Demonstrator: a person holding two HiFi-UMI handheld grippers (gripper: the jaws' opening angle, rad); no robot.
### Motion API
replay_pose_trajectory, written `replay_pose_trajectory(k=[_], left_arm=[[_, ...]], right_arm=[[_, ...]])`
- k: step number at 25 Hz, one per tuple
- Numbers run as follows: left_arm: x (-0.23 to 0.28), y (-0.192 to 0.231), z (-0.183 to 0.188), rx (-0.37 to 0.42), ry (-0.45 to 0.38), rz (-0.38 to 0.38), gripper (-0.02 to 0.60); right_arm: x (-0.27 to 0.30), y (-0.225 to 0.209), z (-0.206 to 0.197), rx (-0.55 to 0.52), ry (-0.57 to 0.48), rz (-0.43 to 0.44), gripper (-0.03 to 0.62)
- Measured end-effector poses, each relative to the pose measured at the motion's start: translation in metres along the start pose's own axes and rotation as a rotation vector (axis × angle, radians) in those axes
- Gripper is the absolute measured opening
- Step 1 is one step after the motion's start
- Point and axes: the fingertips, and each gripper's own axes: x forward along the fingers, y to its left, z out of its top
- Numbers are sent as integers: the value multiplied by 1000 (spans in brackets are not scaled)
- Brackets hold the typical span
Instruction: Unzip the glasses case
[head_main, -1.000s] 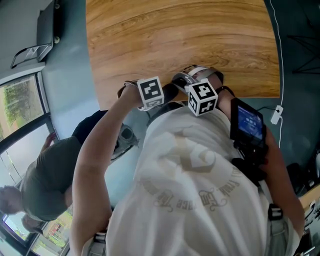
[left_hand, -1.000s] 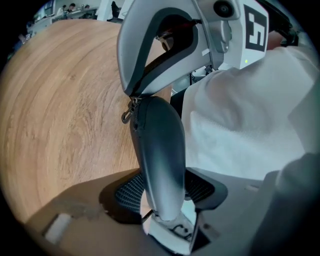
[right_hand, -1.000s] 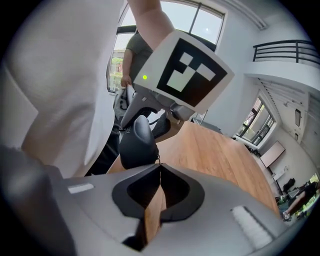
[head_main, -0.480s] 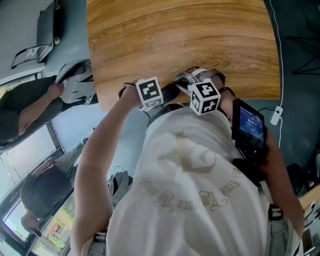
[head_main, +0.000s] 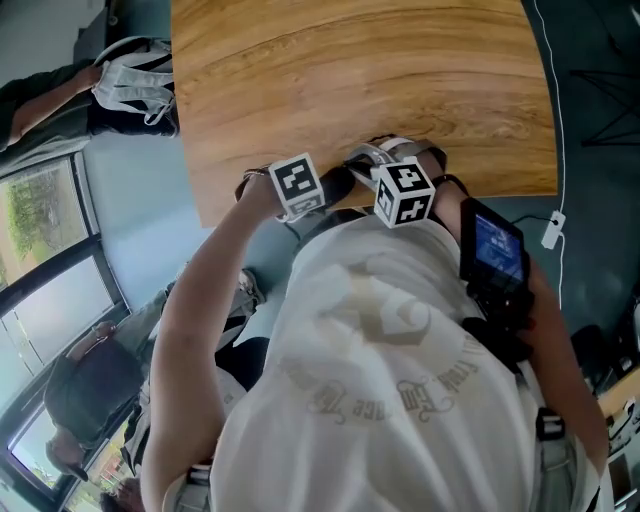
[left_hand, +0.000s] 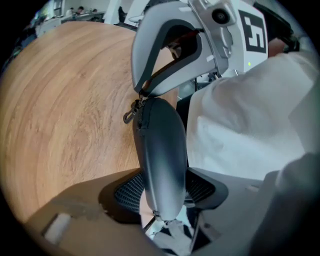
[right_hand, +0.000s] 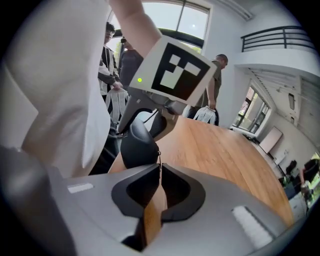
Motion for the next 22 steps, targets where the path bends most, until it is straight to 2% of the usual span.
replay_pose_trajectory(k=[4,9,15,22], left_arm=[[-17,25,4,-153,-129,17,279],[-34,51,3,-256,-217,-5,288],[-46,71,20,-196,-174,48,291],[-42,106,26,-143,-96,43,299]], right_arm=[[-8,-27,-16,193,-5,-114,44],[-22,-27,-36,367,5,-187,44],[-46,-10,-47,457,19,-241,44],[-53,-5,-69,540,44,-299,44]])
